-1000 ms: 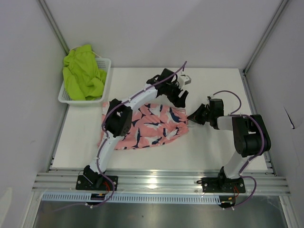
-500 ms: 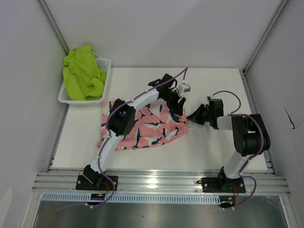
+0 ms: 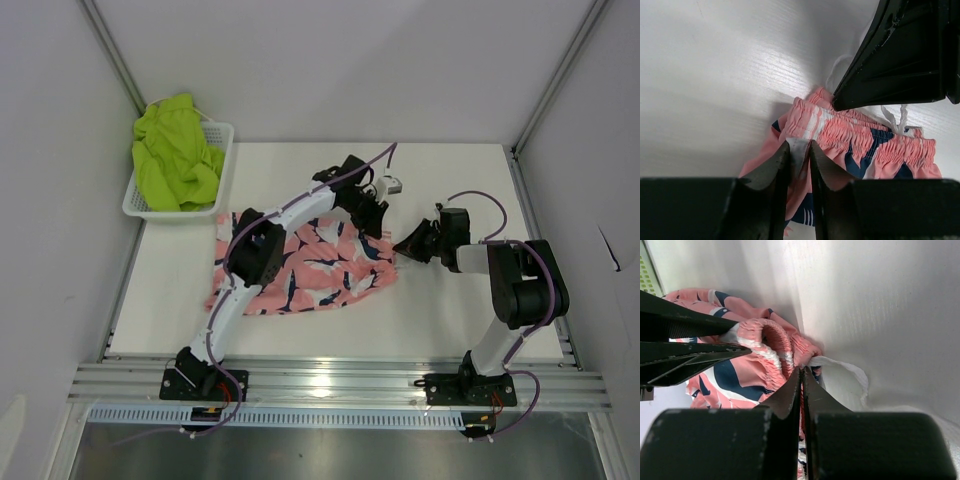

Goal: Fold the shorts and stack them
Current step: Fold the shorts

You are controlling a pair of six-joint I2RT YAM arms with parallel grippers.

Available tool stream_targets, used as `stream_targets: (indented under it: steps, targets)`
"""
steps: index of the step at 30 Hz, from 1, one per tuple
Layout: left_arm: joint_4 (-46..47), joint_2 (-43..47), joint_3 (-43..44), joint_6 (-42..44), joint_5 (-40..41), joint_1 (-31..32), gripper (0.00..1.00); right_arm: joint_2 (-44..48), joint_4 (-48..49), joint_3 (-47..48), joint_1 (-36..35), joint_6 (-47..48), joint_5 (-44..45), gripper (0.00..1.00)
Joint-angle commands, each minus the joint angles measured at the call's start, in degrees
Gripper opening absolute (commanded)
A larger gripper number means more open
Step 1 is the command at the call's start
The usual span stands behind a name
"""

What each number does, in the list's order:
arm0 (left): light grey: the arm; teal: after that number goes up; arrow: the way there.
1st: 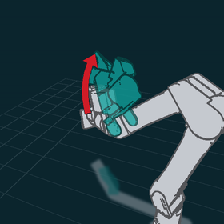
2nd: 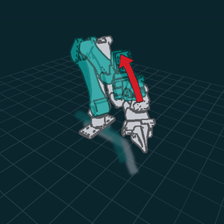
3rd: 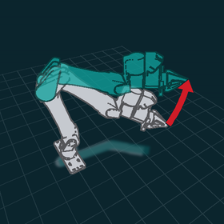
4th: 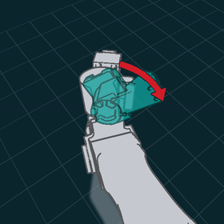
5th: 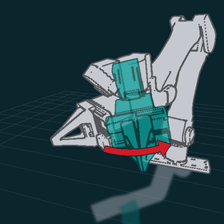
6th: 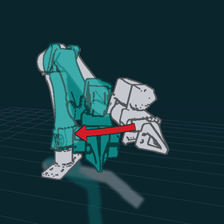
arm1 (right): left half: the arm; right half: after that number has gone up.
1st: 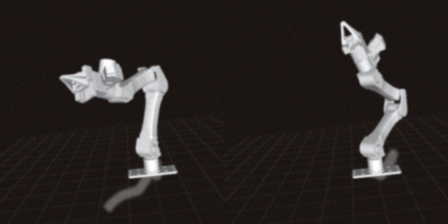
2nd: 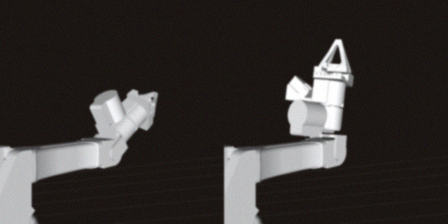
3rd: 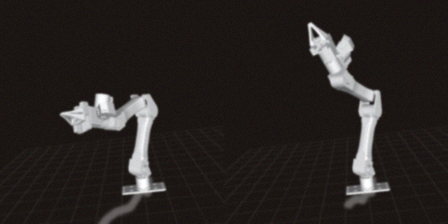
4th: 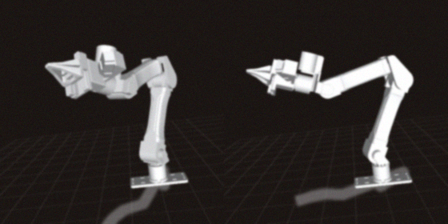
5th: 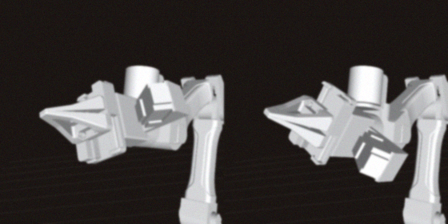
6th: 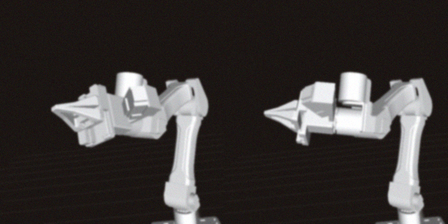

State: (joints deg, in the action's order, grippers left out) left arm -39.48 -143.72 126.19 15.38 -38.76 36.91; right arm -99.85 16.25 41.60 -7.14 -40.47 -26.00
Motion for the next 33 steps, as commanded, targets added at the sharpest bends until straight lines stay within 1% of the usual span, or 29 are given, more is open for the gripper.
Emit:
stream_targets:
  steps: [1,6,11,15,19,23,24,26,27,28,30,31,33]
  targets:
    - [-1.4,-0.9,2.8,2.6,0.1,1.9,0.24,-0.1,3.0,1.5,-0.5,0.5,0.2,0.00]
    - [-3.5,-0.7,3.0,4.0,-0.2,3.1,0.20,-0.3,2.9,1.7,-0.7,0.5,1.0,0.00]
    - [-4.7,0.5,2.3,5.2,-2.7,3.2,0.15,-0.6,2.7,1.9,-0.7,0.7,1.4,0.00]
    - [-2.8,1.2,0.9,4.4,-3.7,3.2,0.16,-1.0,3.3,1.9,-0.6,0.7,0.5,0.00]
    - [-1.3,0.5,1.2,2.5,-2.3,3.2,0.18,-0.6,4.2,1.8,-0.9,0.7,-0.5,0.00]
    - [0.4,-0.2,1.4,0.6,-1.9,3.5,0.18,-0.4,4.6,2.0,-1.0,0.7,-1.5,0.02]
    - [0.9,-0.2,1.5,0.4,-0.6,3.7,0.18,-0.3,4.6,1.9,-1.0,0.7,-1.7,0.03]
    - [1.1,-0.5,1.7,0.0,0.4,4.0,0.18,0.1,4.3,1.9,-1.0,0.8,-1.4,0.08]
    - [1.3,-0.6,1.6,-0.3,1.2,4.0,0.18,0.3,4.1,1.6,-0.8,0.8,-1.3,0.13]
    - [1.0,-0.9,1.6,-0.3,1.4,4.0,0.17,0.8,3.9,1.6,-0.6,0.9,-1.3,0.24]
    - [1.0,-0.7,1.5,-0.4,2.1,4.0,0.17,1.6,2.9,1.1,-0.2,0.9,-0.7,0.39]
    - [0.8,-0.9,1.6,-0.4,2.5,4.0,0.17,2.5,2.7,0.8,0.1,0.8,-0.7,0.49]
    - [0.7,-0.7,1.6,-0.3,2.9,4.0,0.16,4.0,2.1,-0.6,0.8,0.4,0.1,0.59]
